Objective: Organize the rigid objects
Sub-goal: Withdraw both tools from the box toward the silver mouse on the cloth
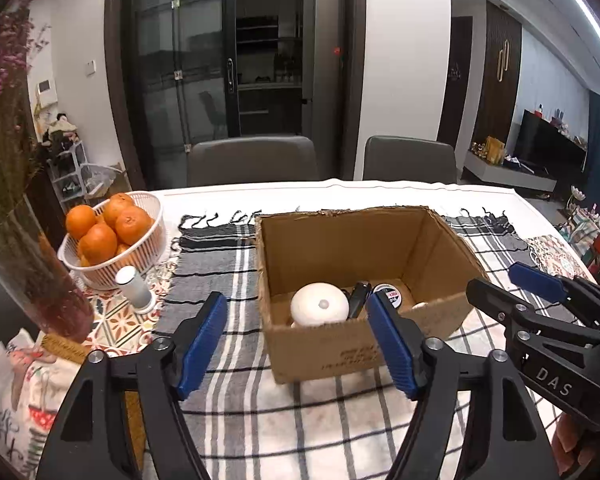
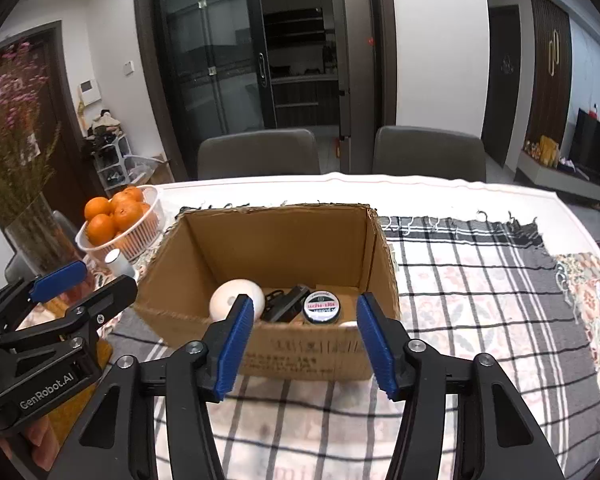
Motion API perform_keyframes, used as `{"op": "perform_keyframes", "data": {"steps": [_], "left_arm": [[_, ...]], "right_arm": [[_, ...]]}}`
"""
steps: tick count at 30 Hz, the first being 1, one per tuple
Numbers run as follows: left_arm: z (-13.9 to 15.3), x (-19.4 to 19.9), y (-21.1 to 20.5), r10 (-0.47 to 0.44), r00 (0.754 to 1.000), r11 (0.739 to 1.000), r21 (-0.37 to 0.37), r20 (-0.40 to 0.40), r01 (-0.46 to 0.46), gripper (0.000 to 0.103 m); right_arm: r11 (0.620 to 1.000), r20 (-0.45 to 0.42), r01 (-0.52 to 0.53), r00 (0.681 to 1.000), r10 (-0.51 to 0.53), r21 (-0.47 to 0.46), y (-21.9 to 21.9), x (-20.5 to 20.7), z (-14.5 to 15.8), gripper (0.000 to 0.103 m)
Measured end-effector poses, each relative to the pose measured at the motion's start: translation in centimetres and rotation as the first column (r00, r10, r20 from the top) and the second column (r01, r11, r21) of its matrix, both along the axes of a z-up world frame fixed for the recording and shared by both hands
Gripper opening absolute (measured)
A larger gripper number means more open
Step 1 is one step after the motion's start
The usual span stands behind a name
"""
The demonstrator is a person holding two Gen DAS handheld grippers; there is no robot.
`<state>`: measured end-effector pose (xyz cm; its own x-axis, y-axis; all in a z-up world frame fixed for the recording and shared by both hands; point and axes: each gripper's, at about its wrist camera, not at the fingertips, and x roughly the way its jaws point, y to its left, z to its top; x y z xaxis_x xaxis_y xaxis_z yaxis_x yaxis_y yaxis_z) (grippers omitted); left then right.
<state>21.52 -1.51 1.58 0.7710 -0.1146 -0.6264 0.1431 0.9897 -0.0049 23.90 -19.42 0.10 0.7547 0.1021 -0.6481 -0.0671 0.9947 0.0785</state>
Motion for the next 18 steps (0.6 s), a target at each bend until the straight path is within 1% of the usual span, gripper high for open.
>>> {"op": "perform_keyframes", "data": {"steps": [1,2,4,7,11,13,18], "left_arm": [[0.1,-0.5,0.1,0.005,1.0,1.0,0.009,0.01,-0.005,0.079],[0.2,-1.2,0.2,0.011,1.0,1.0,0.015,0.02,-0.011,0.08],[0.3,-2.4,0.6,0.023,0.999,1.0,0.012,0.025,-0.023,0.085],[0.3,-4.0,1.3,0.025,0.999,1.0,-0.011,0.021,-0.024,0.089],[-0.2,-6.3,2.1,0.049,0.998,0.999,-0.009,0.026,-0.048,0.093],[-0.4,-7.3,2.4,0.056,0.998,0.998,-0.015,0.024,-0.055,0.097],[-1.0,-9.6,3.5,0.081,0.997,0.997,-0.014,0.02,-0.081,0.101]], "right_arm": [[1.0,0.005,-0.001,1.0,0.001,-0.007,0.2,-0.8,0.2,0.059],[1.0,0.008,0.0,1.0,0.0,-0.011,0.4,-1.2,0.4,0.06],[1.0,0.019,0.007,1.0,-0.006,-0.026,0.7,-2.4,0.7,0.062],[0.999,0.034,0.011,0.999,-0.01,-0.039,1.1,-4.2,1.1,0.065],[0.998,0.051,0.019,0.999,-0.016,-0.063,1.5,-6.6,1.3,0.068],[0.997,0.057,0.024,0.998,-0.02,-0.072,1.8,-7.7,1.2,0.068],[0.997,0.051,0.021,0.999,-0.017,-0.078,2.6,-9.8,0.9,0.068]]}}
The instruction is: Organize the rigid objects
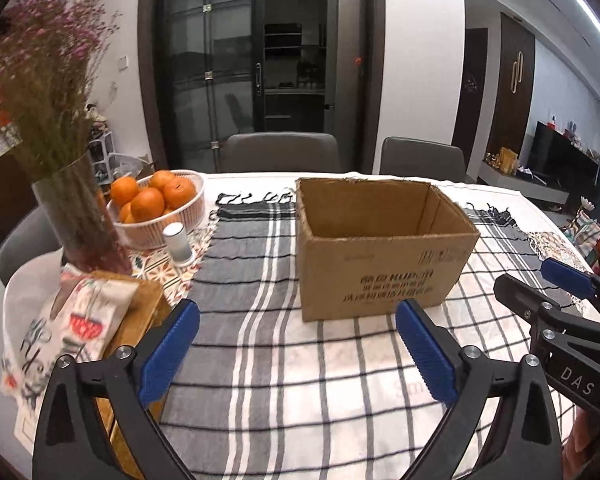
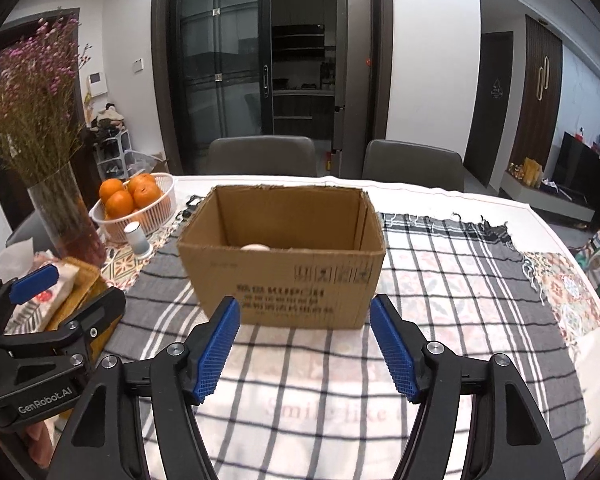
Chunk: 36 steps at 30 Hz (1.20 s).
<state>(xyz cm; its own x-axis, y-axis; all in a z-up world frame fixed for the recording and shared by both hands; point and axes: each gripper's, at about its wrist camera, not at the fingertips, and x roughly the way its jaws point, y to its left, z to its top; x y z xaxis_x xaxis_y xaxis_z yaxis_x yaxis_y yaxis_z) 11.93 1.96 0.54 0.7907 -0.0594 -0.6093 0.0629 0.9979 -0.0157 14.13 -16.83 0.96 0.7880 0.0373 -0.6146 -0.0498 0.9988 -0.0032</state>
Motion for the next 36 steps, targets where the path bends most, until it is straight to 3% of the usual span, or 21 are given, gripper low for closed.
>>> {"op": "perform_keyframes", "data": {"steps": [9,18,36], "left_arm": [[-1.1,-3.5,1.7,0.014,1.0,1.0,-0.002,-0.009,-0.014,0.103],[-3.2,-6.6,2.5,0.022,1.0,0.999,0.049,-0.015,-0.022,0.103],[-8.8,-9.3,4.2,0.029,0.991,0.996,0.085,-0.132,-0.018,0.103]], "right_arm": [[1.0,-0.03,-0.008,1.0,0.008,0.024,1.3,-3.3,-1.7,0.068],[1.0,-0.082,-0.011,0.997,0.013,0.026,2.5,-6.6,-4.3,0.068],[0.996,-0.3,-0.059,0.951,0.074,0.06,4.9,-9.1,-11.5,0.068]]}}
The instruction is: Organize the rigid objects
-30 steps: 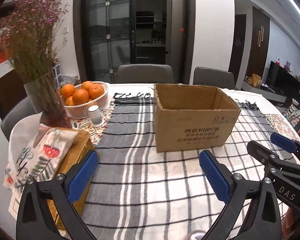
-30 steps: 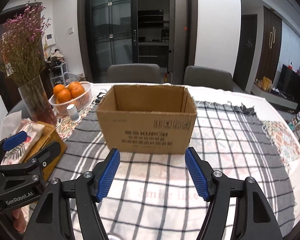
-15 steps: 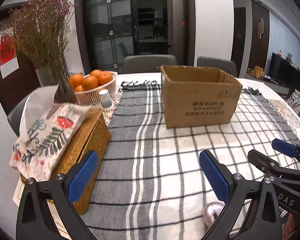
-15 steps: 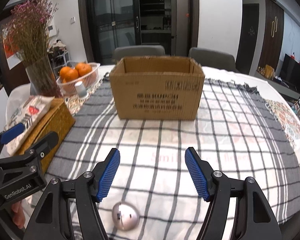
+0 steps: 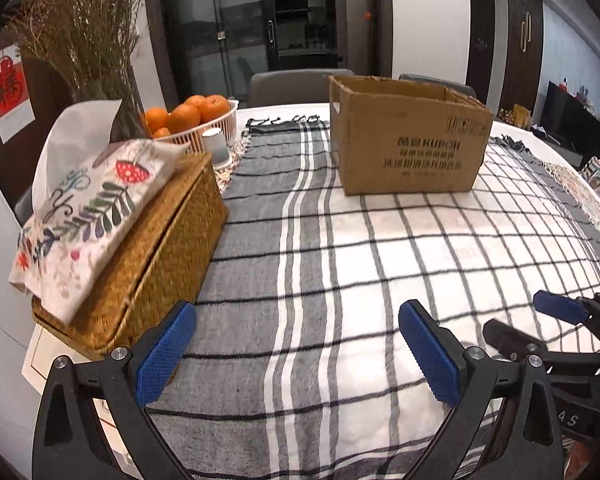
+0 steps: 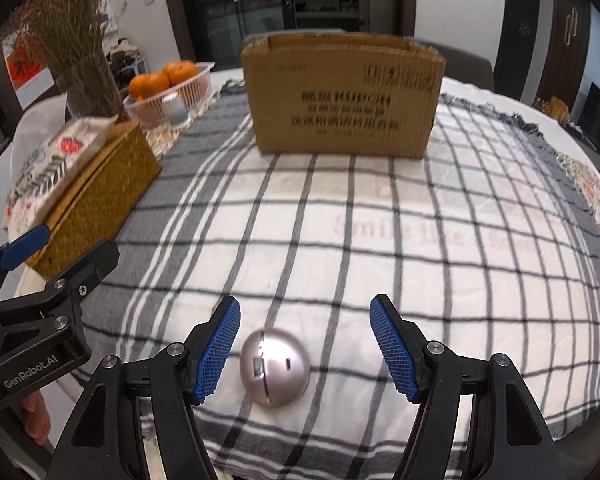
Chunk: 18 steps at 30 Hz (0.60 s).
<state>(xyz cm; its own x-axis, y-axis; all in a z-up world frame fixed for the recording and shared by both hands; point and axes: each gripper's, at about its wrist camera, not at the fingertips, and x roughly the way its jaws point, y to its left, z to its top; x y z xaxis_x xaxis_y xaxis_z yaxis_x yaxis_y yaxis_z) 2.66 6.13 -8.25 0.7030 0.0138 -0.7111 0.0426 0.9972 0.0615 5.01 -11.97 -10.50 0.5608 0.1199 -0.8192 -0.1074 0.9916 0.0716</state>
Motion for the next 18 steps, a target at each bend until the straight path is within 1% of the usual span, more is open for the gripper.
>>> {"op": "perform_keyframes", "data": {"steps": [2,10,18], "left_arm": [[-0.5,-0.2,0.1,0.003,1.0,1.0,0.011,-0.012,-0.003,0.103],[-2.1,-0.4,0.6,0.011,0.998,1.0,0.013,-0.06,-0.01,0.103],[-3.5,0.1,0.7,0.014,0.995,1.0,0.019,-0.102,-0.012,0.103]], "right_arm": [[1.0,-0.029,-0.016,0.999,0.016,0.01,0.4,-0.1,-0.9,0.068],[0.998,-0.12,-0.057,0.991,0.061,0.037,1.3,-0.3,-3.5,0.068],[0.996,-0.169,-0.083,0.982,0.087,0.032,2.1,0.0,-5.3,0.068]]}}
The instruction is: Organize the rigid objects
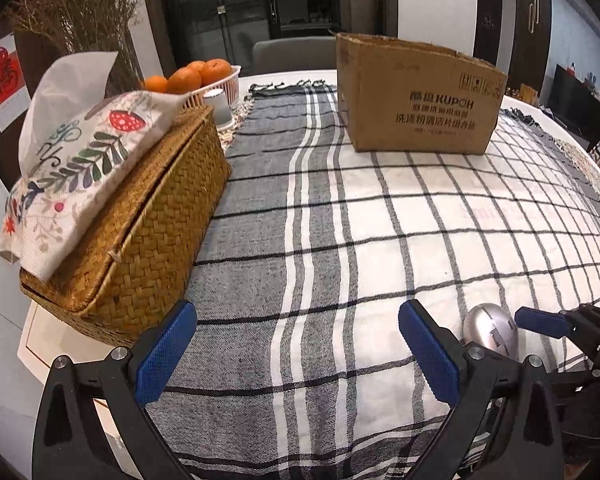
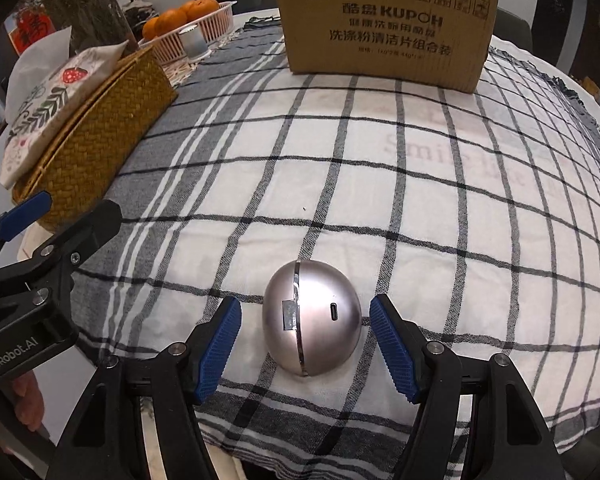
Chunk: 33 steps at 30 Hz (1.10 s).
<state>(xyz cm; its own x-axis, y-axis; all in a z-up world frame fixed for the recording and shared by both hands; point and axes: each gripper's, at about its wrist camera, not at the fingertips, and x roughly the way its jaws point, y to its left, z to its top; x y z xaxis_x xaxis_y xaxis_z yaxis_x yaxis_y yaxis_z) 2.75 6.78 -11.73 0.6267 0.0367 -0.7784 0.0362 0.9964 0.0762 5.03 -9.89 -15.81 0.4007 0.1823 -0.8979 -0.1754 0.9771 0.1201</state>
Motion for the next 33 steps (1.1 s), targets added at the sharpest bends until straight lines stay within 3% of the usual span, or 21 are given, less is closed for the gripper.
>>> {"op": "perform_keyframes", "data": {"steps": [4,7,23,33], "left_arm": [[-0.7,0.2,0.0,0.0,1.0,1.0,0.005,-0.025,0.0,0.103],[-0.9,0.4,-0.1,0.001,0.999,1.0,0.015,-0.034,0.0,0.103],[-1.2,1.6,-1.0,-0.004,0.998,0.999,0.045,-0.063,0.007,0.103],[0.4,3.0,-1.6,-0.005,0.999,0.998,0.057,-0.04,0.007,0.103]], "right_arm": [[1.0,-0.009,-0.008,1.0,0.008,-0.012,0.1,0.1,-0.6,0.064],[1.0,-0.023,-0.011,1.0,0.011,-0.014,0.1,0.4,-1.0,0.055],[1.0,0.012,-0.005,1.0,0.005,0.006,-0.7,1.0,-0.3,0.055],[1.0,0.068,0.019,0.997,-0.021,0.023,-1.7,2.4,1.8,0.055]]}}
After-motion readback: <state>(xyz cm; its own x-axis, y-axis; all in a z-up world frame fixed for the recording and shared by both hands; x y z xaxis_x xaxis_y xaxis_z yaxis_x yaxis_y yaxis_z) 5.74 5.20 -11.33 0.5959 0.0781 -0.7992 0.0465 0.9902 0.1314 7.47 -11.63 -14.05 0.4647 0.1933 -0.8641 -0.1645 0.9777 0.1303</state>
